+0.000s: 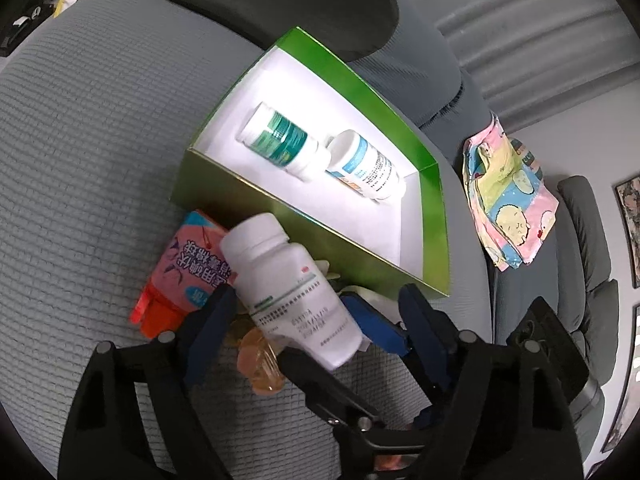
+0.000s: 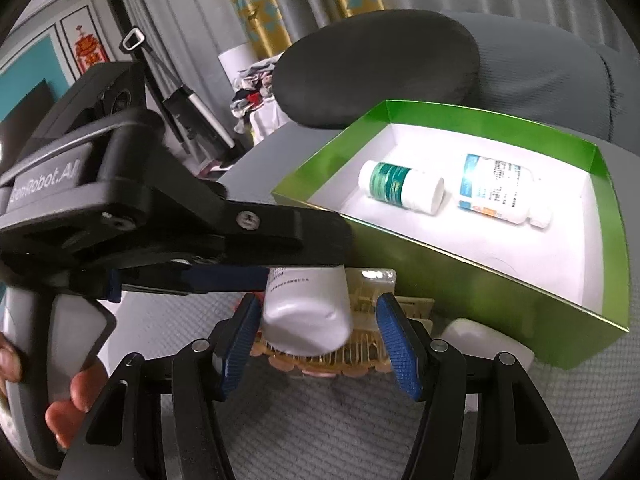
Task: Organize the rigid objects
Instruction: 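Close the left tool on the large white red-logo bottle, then lift the white bottle with the left tool and carry it over the box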
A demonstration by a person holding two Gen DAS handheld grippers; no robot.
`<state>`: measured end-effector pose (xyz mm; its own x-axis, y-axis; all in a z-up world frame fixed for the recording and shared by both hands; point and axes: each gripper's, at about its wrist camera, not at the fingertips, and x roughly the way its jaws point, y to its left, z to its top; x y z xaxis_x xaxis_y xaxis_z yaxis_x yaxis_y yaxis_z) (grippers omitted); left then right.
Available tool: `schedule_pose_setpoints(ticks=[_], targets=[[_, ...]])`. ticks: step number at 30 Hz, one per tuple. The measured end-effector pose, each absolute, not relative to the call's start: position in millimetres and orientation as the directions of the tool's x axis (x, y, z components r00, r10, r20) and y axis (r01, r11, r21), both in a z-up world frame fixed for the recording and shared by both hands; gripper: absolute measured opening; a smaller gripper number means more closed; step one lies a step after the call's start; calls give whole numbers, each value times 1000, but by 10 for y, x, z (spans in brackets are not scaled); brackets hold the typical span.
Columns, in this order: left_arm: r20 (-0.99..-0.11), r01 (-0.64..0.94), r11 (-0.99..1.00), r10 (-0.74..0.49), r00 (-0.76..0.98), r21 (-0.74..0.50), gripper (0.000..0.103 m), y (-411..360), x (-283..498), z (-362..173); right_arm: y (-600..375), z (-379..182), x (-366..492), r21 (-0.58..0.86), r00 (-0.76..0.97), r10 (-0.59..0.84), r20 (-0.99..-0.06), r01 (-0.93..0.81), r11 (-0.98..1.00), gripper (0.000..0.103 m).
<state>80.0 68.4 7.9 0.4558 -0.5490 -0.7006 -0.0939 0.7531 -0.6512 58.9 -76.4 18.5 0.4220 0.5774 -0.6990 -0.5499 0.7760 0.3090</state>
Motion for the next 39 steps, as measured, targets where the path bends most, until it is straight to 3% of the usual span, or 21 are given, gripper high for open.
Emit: schedule_pose_setpoints(ticks=[4, 6, 9, 12, 23, 39], targets=[[-701, -111, 745, -550, 454, -657, 77, 694, 829, 49, -722, 174, 619, 307, 417, 581, -699, -559, 771, 63], [-706, -121, 744, -551, 445, -657, 69, 701, 842, 17, -693, 165, 622, 300, 414, 577, -704, -564, 770, 63], [-710, -134, 741, -552, 438, -658, 67, 698, 870, -19, -636, 147, 621, 292, 397, 582, -709, -586, 756, 51], [-734, -128, 768, -530, 424, -628, 60, 675, 871, -21, -620, 123, 622, 263, 408, 559, -722, -585, 767, 48], [-714, -51, 780, -541, 446, -623, 60, 576, 781, 147, -807, 220, 482, 296, 444, 613, -654, -596, 746, 48], [-721, 163, 878, -464, 514, -449, 60, -134, 412, 645, -1270, 615, -19, 256, 560, 636, -530, -609, 750, 48]])
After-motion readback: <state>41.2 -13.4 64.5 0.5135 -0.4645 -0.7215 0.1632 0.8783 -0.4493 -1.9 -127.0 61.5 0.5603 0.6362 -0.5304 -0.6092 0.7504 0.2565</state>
